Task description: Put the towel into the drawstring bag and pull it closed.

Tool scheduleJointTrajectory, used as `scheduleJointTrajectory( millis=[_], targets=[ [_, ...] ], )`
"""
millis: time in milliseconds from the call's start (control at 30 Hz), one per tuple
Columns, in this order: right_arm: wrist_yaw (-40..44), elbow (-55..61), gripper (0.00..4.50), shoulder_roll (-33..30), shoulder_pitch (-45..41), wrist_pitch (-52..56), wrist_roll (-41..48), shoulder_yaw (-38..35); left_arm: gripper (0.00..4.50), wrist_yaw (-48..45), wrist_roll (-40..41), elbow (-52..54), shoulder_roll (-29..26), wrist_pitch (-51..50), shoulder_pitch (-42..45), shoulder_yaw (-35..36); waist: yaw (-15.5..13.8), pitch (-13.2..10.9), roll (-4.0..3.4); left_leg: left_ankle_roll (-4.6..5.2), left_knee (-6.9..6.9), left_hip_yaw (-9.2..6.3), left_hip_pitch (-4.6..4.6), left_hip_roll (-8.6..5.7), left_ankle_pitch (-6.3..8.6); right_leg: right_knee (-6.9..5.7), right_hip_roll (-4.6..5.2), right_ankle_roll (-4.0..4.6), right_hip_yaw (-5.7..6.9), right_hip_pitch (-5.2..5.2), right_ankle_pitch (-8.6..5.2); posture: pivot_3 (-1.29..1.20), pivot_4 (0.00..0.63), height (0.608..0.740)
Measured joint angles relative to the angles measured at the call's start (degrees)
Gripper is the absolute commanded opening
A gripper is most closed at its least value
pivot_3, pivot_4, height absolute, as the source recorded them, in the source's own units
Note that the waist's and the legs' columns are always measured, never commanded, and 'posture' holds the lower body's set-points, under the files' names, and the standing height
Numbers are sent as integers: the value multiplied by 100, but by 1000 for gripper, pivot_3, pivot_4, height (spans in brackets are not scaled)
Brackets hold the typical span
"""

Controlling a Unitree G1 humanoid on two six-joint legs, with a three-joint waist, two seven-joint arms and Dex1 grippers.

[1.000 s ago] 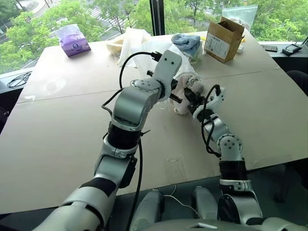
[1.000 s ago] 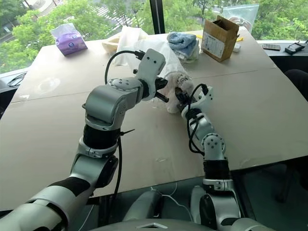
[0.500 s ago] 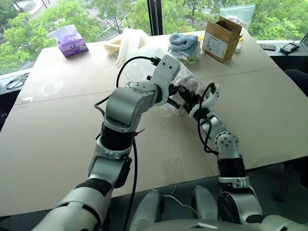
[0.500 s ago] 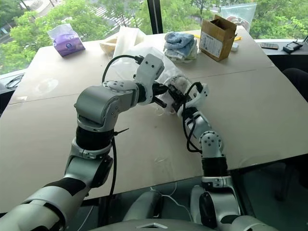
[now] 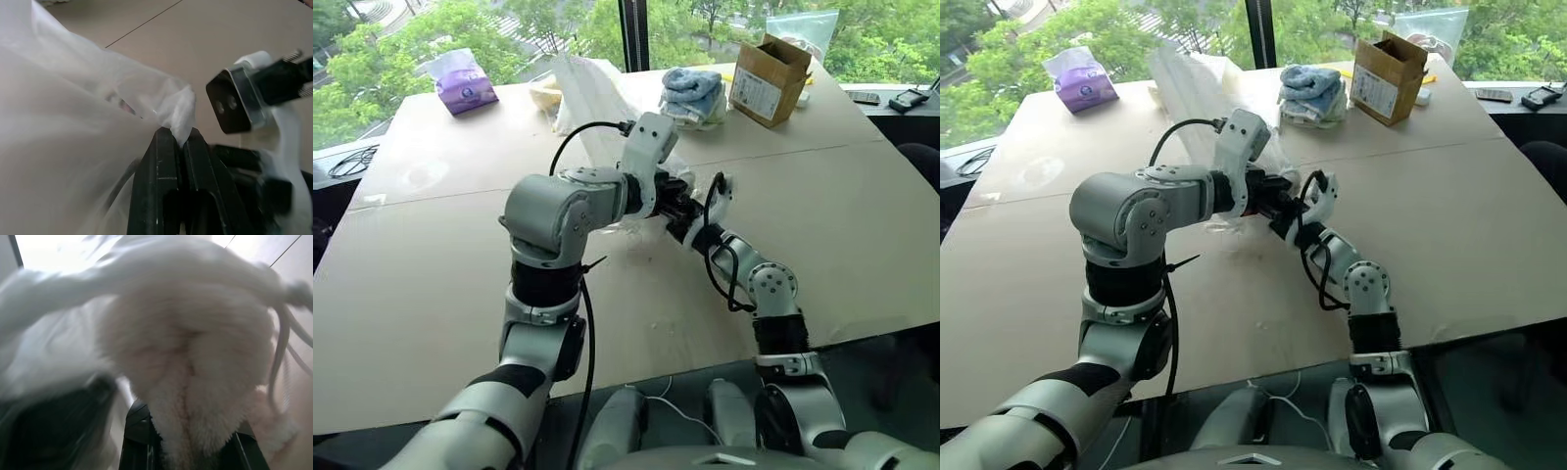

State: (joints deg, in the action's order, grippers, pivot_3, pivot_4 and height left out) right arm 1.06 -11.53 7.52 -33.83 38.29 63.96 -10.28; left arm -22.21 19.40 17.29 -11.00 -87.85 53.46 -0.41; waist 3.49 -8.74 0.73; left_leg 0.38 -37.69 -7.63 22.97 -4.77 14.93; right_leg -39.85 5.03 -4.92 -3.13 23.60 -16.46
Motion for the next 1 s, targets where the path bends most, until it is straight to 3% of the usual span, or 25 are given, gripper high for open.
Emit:
scheduleJointTrajectory(
  millis=[100, 400, 600, 667, 733, 900, 1000],
  targets=[
    [216, 156, 25, 12, -4, 199, -59, 151, 0, 1, 73, 24, 7, -39, -11, -3, 57, 0, 0, 0, 7, 3, 0, 3, 0, -1, -2, 0, -3, 4, 0, 0, 150, 740],
    [121, -28, 25, 5, -209, -265, 159, -471, 0, 30, 264, 240, -101, -61, -195, -4, 47, 0, -1, 0, 6, 4, -3, 4, 0, -2, -2, 0, -4, 3, 0, 0, 150, 740],
    [652, 295, 25, -34, -145, 60, 31, -183, 0, 75, 331, 288, -190, -88, -243, -7, 52, 0, -2, 0, 11, 5, -3, 4, 0, -1, -2, 0, -6, 5, 0, 0, 150, 740],
    [945, 512, 25, -336, -24, 226, -241, 65, 0, 30, 434, 335, -256, -84, -340, -31, 44, 0, -1, 0, 11, 6, -3, 2, 0, 0, -1, 0, -6, 5, 0, 0, 150, 740],
    [817, 459, 25, -82, -10, 177, -149, -117, 0, 6, 453, 347, -302, -27, -370, -38, 60, 0, 1, -1, 11, 6, -3, 5, 0, -1, -3, 0, -6, 6, 0, 0, 150, 740],
    [1134, 657, 25, -459, 110, 401, -306, 71, 0, -224, 576, 350, -622, 321, -431, -353, 36, 1, 1, 0, 12, 5, -4, 2, 0, 2, 0, 0, -5, 3, 0, 0, 150, 740],
    [889, 520, 25, -140, 95, 261, -303, -149, 0, -333, 520, 264, -968, 849, -435, -695, 66, 1, 0, -1, 17, 9, -8, 6, -1, -2, -2, 0, -12, 5, 0, 0, 150, 740]
  ],
)
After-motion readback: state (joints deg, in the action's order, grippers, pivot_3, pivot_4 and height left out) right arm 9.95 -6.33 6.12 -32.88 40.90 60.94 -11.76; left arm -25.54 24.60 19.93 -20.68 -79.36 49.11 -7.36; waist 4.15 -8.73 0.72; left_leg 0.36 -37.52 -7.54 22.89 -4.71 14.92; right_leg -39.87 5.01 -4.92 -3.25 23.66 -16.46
